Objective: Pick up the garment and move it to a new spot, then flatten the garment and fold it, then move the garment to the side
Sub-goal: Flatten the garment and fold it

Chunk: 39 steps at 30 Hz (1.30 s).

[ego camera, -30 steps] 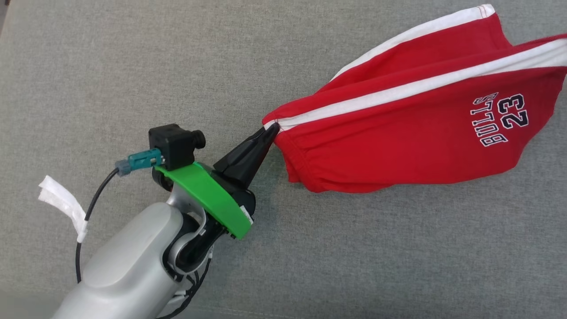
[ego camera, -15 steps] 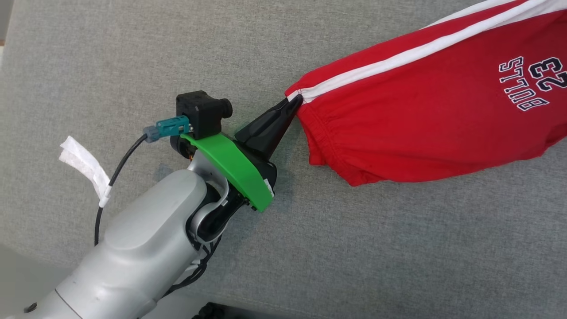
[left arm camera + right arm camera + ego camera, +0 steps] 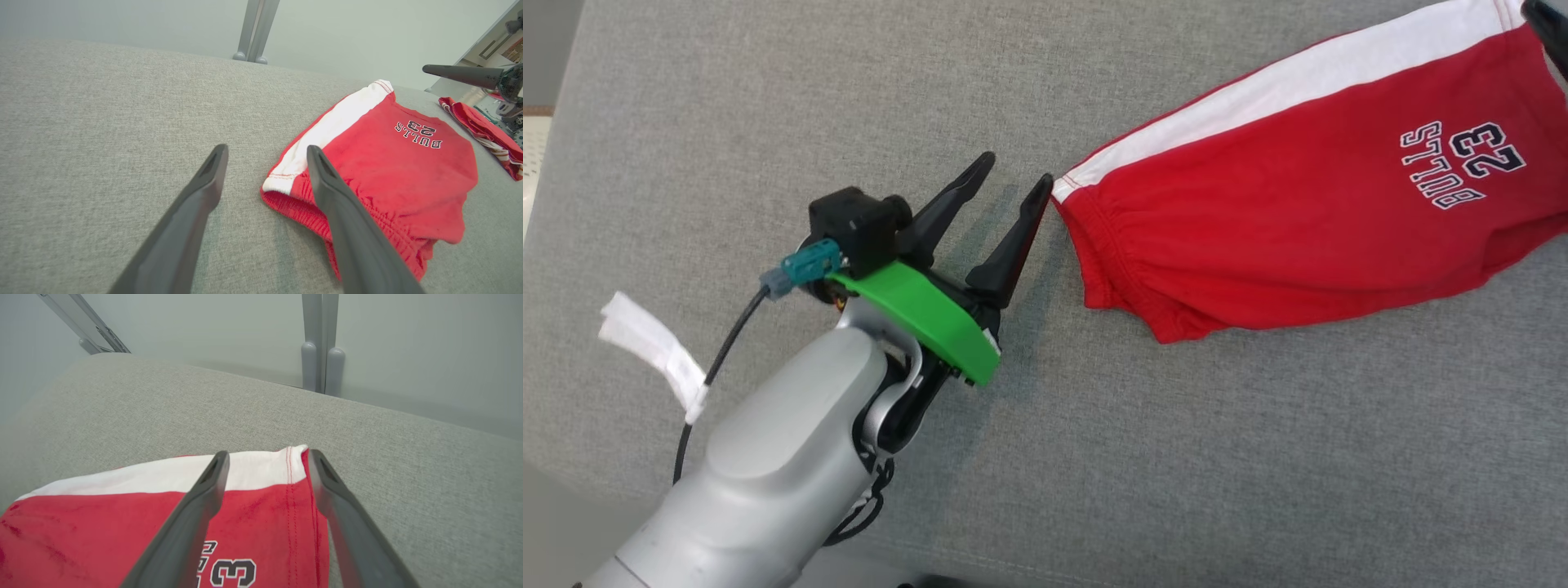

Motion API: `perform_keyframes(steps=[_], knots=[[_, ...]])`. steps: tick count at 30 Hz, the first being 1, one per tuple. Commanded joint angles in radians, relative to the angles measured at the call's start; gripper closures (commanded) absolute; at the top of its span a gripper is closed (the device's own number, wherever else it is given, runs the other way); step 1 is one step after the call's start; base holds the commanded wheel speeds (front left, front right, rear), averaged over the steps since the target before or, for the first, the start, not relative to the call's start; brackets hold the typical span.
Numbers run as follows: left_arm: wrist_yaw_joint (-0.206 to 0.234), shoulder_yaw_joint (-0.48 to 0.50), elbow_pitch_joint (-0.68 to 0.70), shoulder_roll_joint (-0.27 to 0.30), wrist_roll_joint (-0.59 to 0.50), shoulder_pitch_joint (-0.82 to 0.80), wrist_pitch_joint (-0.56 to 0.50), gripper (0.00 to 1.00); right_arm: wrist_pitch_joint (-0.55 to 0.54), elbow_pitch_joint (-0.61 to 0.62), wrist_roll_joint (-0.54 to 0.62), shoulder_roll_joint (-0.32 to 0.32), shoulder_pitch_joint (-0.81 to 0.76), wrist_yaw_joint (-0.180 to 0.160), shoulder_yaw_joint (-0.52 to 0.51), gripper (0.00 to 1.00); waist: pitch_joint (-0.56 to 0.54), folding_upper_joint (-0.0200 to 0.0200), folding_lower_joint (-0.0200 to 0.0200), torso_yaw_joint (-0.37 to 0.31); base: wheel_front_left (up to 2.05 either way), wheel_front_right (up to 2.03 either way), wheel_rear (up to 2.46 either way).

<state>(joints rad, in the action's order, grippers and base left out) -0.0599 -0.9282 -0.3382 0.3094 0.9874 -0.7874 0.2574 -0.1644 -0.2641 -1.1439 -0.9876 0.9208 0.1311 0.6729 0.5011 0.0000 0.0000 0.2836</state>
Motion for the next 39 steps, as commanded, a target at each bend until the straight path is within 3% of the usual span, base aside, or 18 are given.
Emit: perform_keyframes(steps=[1, 6, 12, 18, 21, 25, 30, 31, 32, 33, 39], knots=[[0.034, 0.022, 0.009, 0.011, -0.042, 0.039, 0.008, 0.0, 0.032, -0.014, 0.017, -0.004, -0.039, -0.001, 0.014, 0.0, -0.066, 0.0, 0.0, -0.028, 0.0, 0.0, 0.0], [0.147, 0.182, 0.126, -0.022, -0.201, 0.214, 0.007, 0.0, 0.135, -0.08, -0.007, 0.031, -0.165, -0.001, 0.024, 0.0, -0.138, 0.0, 0.0, -0.043, 0.0, 0.0, 0.0], [0.18, 0.316, 0.291, -0.114, -0.375, 0.427, 0.006, 0.0, 0.196, -0.204, -0.023, 0.083, -0.282, 0.0, -0.02, 0.0, -0.168, 0.0, 0.0, -0.012, 0.0, 0.0, 0.0], [0.181, 0.369, 0.328, -0.194, -0.542, 0.552, 0.006, 0.0, 0.165, -0.302, 0.024, 0.106, -0.279, 0.0, -0.04, 0.0, -0.152, 0.0, 0.0, 0.06, 0.0, 0.0, 0.0], [0.159, 0.386, 0.32, -0.233, -0.554, 0.584, 0.006, 0.0, 0.157, -0.371, 0.103, 0.108, -0.248, 0.0, -0.031, 0.0, -0.141, 0.0, 0.0, 0.099, 0.0, 0.0, 0.0], [0.133, 0.4, 0.315, -0.253, -0.575, 0.6, 0.006, 0.0, 0.127, -0.459, 0.142, 0.149, -0.229, 0.0, -0.04, 0.0, -0.13, 0.0, 0.0, 0.144, 0.0, 0.0, 0.0], [0.156, 0.406, 0.311, -0.259, -0.635, 0.614, 0.006, 0.0, 0.088, -0.542, 0.178, 0.202, -0.221, 0.0, -0.029, 0.0, -0.128, 0.0, 0.0, 0.162, 0.0, 0.0, 0.0], [0.164, 0.408, 0.31, -0.259, -0.652, 0.618, 0.006, 0.0, 0.078, -0.554, 0.188, 0.213, -0.225, 0.0, -0.021, 0.05, -0.13, 0.0, 0.0, 0.162, 0.0, 0.0, 0.0], [0.169, 0.411, 0.311, -0.259, -0.657, 0.622, 0.006, 0.0, 0.072, -0.563, 0.194, 0.222, -0.225, 0.0, -0.015, 0.49, -0.132, 0.0, 0.0, 0.16, 0.0, 0.0, 0.0], [0.174, 0.413, 0.312, -0.259, -0.66, 0.625, 0.006, 0.0, 0.065, -0.572, 0.197, 0.233, -0.228, 0.0, -0.01, 1.0, -0.136, 0.0, 0.0, 0.157, 0.0, 0.0, 0.0], [0.185, 0.434, 0.301, -0.259, -0.706, 0.645, 0.006, 0.0, 0.086, -0.589, 0.186, 0.255, -0.247, -0.001, -0.019, 1.0, -0.171, 0.0, 0.0, 0.104, 0.0, 0.0, 0.0]])
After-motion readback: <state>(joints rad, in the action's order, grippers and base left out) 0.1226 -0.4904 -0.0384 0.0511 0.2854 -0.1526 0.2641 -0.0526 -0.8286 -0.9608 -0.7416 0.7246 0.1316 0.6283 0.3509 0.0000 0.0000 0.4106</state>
